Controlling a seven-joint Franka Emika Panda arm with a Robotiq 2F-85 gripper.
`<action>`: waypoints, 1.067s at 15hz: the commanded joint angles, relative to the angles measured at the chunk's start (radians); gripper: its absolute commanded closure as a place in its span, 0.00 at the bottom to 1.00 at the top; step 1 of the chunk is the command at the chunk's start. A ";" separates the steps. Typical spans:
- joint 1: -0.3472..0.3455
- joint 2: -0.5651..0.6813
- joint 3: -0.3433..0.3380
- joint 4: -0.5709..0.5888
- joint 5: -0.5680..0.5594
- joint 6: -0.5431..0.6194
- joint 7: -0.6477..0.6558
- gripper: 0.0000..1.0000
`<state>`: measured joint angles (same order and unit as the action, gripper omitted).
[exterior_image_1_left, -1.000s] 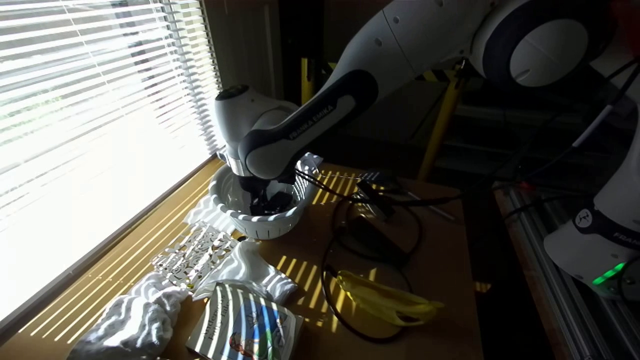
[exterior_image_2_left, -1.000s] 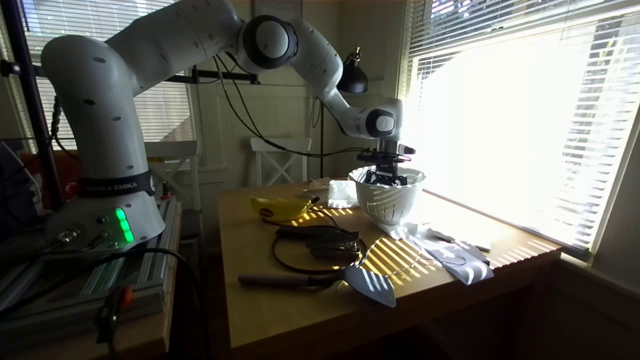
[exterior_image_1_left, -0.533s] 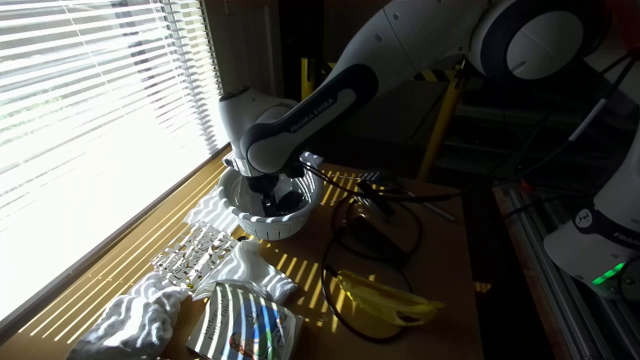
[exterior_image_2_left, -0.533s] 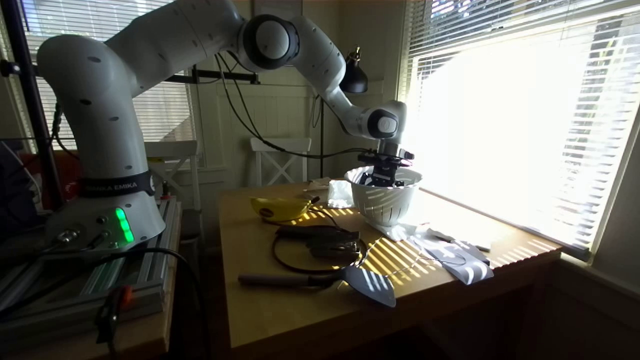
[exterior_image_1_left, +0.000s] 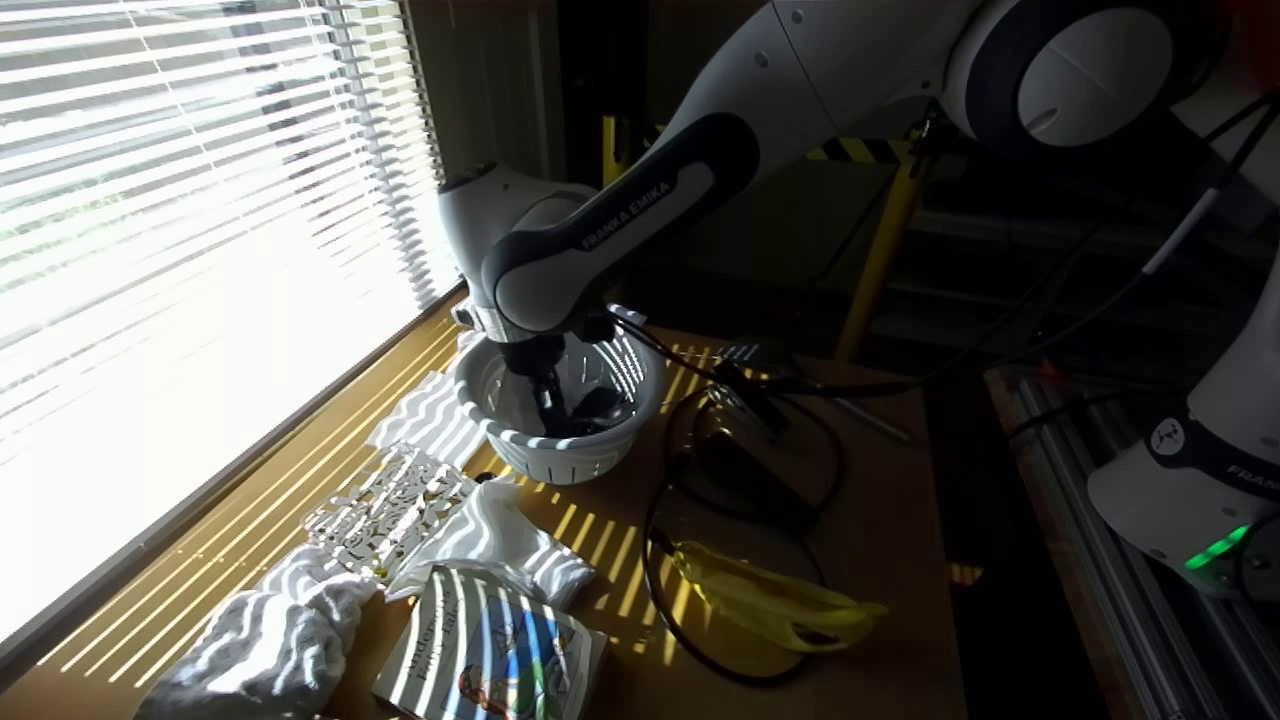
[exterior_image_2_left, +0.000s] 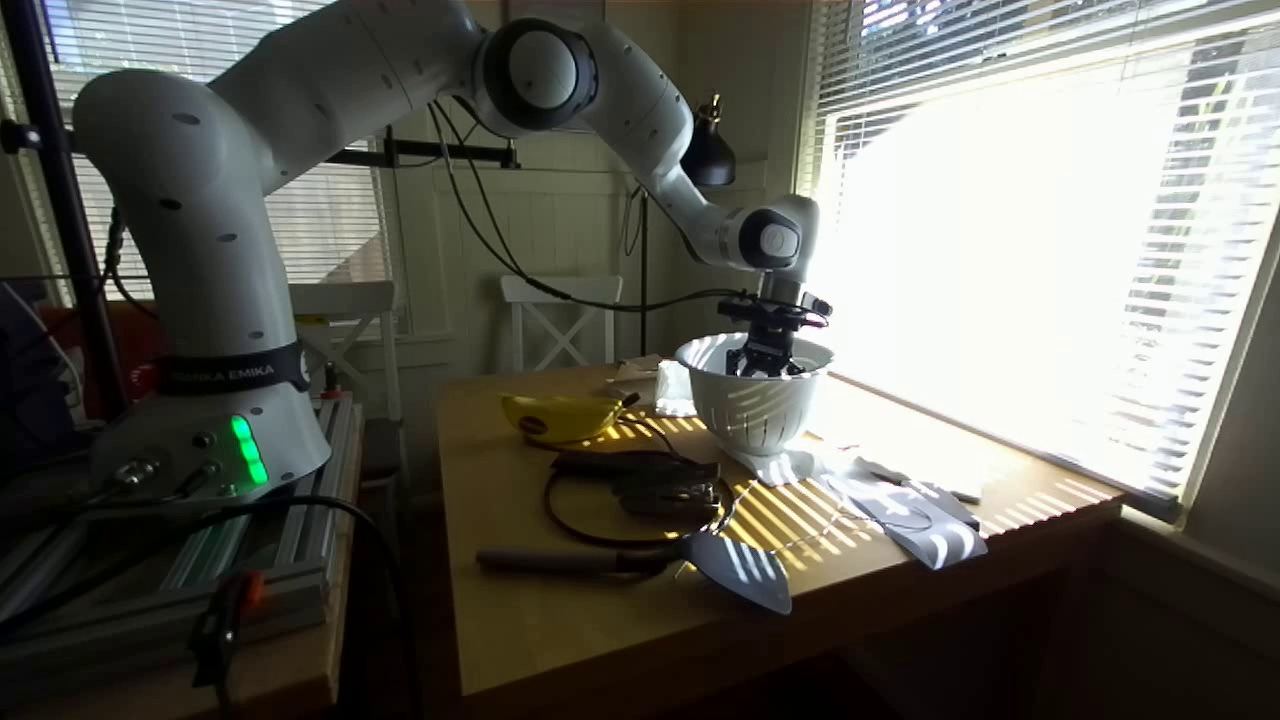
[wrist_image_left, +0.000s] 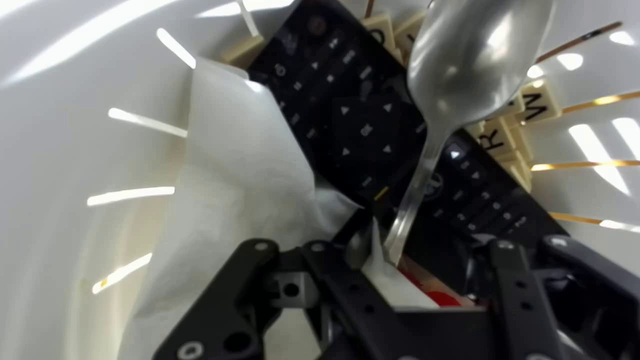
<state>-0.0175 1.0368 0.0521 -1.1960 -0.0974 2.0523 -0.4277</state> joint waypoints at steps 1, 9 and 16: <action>0.004 -0.100 -0.004 -0.115 -0.035 0.085 0.005 0.99; -0.001 -0.280 0.012 -0.319 -0.029 0.221 -0.006 1.00; 0.058 -0.531 -0.015 -0.615 -0.143 0.350 0.031 1.00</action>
<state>0.0015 0.6602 0.0582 -1.6158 -0.1558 2.3081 -0.4425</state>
